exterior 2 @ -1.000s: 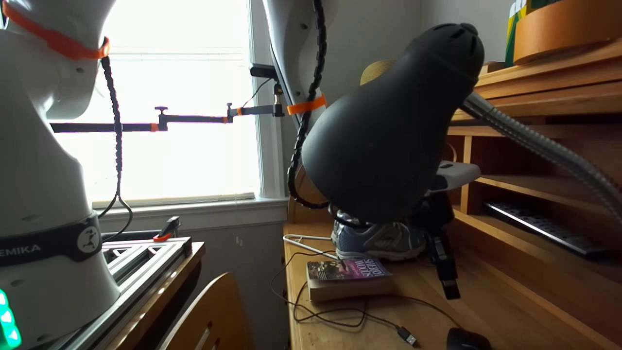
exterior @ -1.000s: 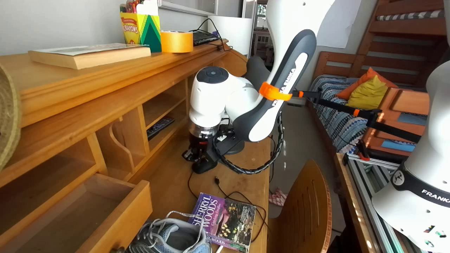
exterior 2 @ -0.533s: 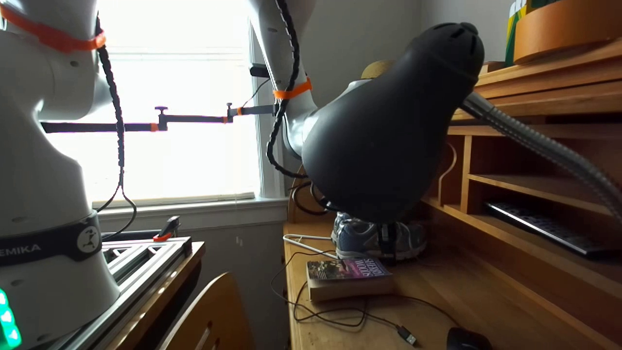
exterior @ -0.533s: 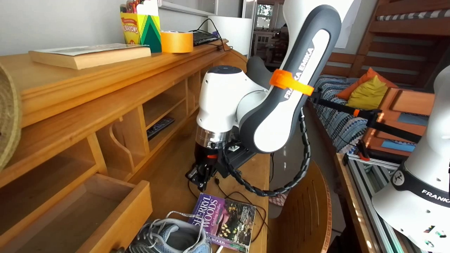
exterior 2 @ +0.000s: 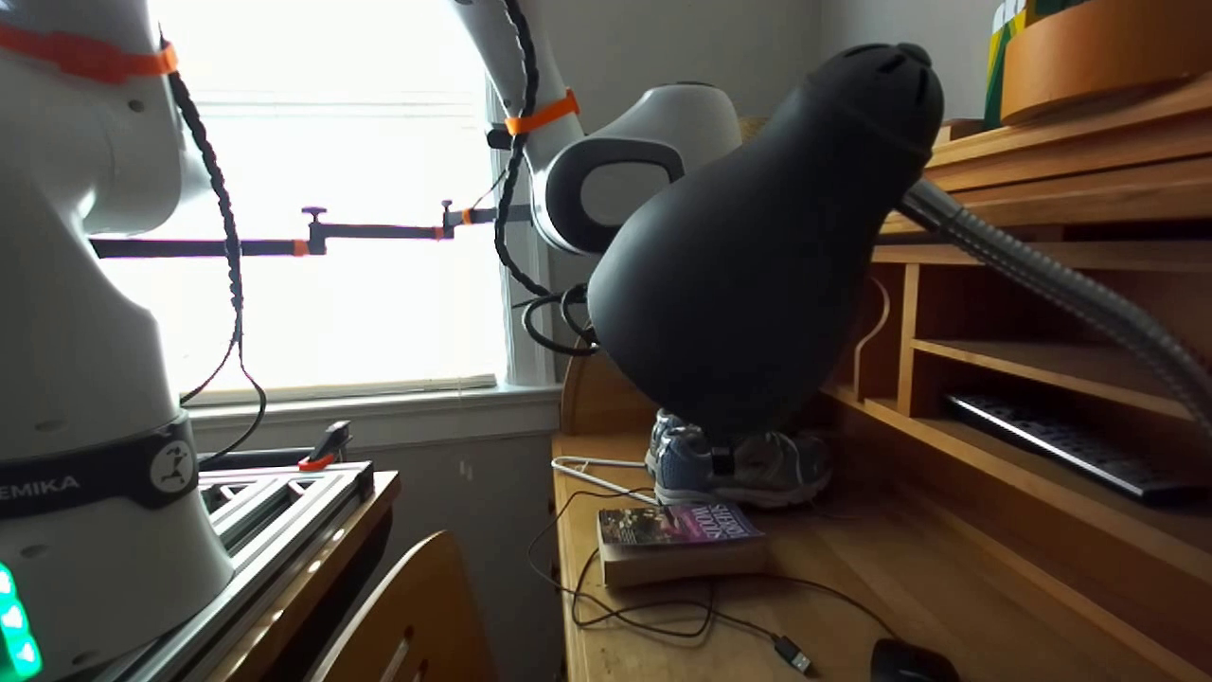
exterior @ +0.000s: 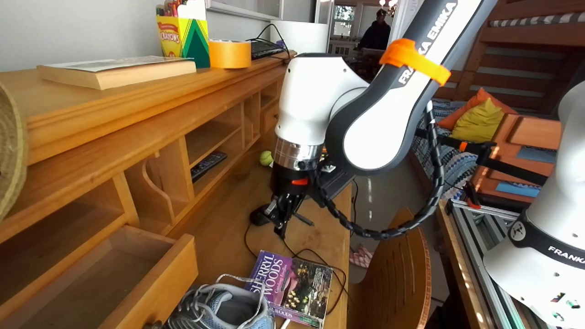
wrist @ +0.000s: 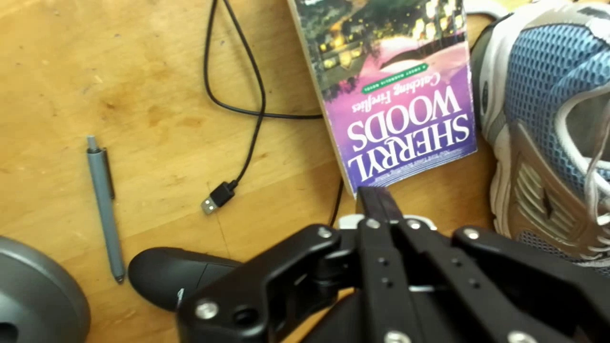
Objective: Right-click on the mouse
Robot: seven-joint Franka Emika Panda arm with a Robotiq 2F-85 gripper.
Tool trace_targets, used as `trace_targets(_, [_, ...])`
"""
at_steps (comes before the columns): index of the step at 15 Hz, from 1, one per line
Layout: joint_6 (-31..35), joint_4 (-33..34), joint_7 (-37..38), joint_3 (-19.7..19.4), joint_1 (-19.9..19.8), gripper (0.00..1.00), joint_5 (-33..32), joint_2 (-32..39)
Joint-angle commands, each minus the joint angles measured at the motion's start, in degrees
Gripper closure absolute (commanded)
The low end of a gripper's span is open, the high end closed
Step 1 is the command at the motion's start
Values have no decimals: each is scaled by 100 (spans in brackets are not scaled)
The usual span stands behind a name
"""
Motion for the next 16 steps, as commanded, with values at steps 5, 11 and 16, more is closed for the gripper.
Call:
trace_targets(5, [-1566,-649,-203,-433,501,100,-949,-1673])
trace_targets(11, [-2628,-638,-1364,-337,434,100,-782,-2503])
trace_targets(16, [-3411,-569,-2573,-541,338,100,-819,-2978])
